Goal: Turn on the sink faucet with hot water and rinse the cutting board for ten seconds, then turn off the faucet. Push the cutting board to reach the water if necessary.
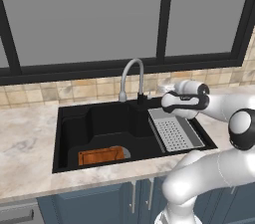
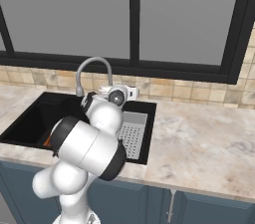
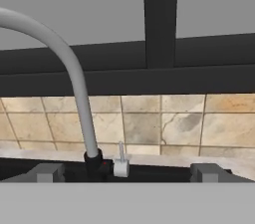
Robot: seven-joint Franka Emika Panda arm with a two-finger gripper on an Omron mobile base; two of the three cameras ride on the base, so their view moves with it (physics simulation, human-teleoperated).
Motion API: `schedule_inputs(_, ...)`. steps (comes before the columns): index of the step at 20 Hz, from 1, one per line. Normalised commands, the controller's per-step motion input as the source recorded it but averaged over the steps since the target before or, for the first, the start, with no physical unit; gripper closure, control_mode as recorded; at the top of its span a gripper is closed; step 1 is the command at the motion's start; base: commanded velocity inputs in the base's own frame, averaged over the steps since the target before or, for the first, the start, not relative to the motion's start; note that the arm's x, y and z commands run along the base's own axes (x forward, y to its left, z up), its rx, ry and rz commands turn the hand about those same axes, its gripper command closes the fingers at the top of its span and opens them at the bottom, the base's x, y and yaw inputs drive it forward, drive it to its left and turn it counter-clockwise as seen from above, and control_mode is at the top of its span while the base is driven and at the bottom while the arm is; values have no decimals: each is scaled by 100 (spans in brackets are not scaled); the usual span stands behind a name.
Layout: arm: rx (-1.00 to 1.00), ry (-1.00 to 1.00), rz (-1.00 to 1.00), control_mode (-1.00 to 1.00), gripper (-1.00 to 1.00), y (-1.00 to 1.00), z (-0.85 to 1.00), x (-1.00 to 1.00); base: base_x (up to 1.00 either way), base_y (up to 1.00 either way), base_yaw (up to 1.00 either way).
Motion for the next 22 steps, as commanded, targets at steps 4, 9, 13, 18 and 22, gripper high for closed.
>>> schedule_inputs(4,0,0,0,-100,-100,0,-5,6,0,0,0)
schedule_inputs(9,0,0,0,-100,-100,0,-5,2,0,0,0)
schedule_inputs(13,0,0,0,-100,-100,0,-7,3,0,0,0)
schedule_inputs(18,0,0,0,-100,-100,0,-11,2,0,0,0)
schedule_inputs(22,0,0,0,-100,-100,0,-18,1,0,0,0)
